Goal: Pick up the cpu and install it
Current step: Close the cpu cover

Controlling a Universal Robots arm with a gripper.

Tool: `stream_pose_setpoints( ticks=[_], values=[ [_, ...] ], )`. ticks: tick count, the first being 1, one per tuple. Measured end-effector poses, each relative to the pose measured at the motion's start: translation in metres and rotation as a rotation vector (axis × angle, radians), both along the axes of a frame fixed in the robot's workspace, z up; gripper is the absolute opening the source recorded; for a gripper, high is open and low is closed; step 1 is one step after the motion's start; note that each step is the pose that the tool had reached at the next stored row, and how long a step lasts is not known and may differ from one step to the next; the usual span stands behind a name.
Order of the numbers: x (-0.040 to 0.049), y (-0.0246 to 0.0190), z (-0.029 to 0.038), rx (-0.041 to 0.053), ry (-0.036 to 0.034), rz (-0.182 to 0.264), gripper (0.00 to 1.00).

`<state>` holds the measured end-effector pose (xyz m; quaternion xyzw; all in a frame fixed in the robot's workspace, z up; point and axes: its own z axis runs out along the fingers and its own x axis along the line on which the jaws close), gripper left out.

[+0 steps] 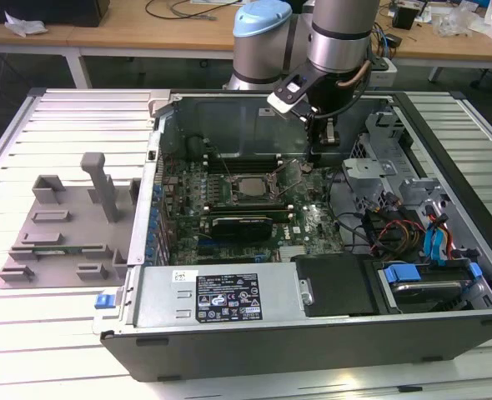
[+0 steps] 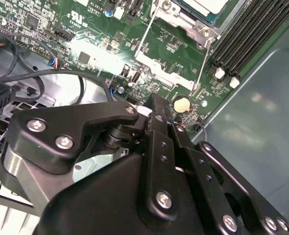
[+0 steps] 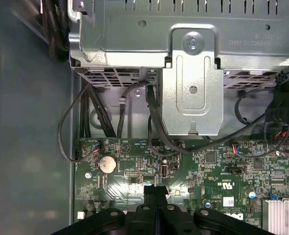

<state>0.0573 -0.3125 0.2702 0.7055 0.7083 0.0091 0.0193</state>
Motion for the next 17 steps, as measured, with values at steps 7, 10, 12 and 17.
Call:
stream_pose_setpoints(
  ticks=[7,10,12,17],
  values=[
    [0.0000,0.0000,-0.0021,-0.0001,0.0000,0.000,0.11],
    [0.0000,0.0000,-0.0045,0.0001,0.0000,0.000,0.11],
    [0.0001,0.0000,-0.0073,0.0001,0.0000,0.000,0.11],
    [0.0000,0.0000,-0.0211,0.0000,0.0009,0.000,0.11]
  ],
)
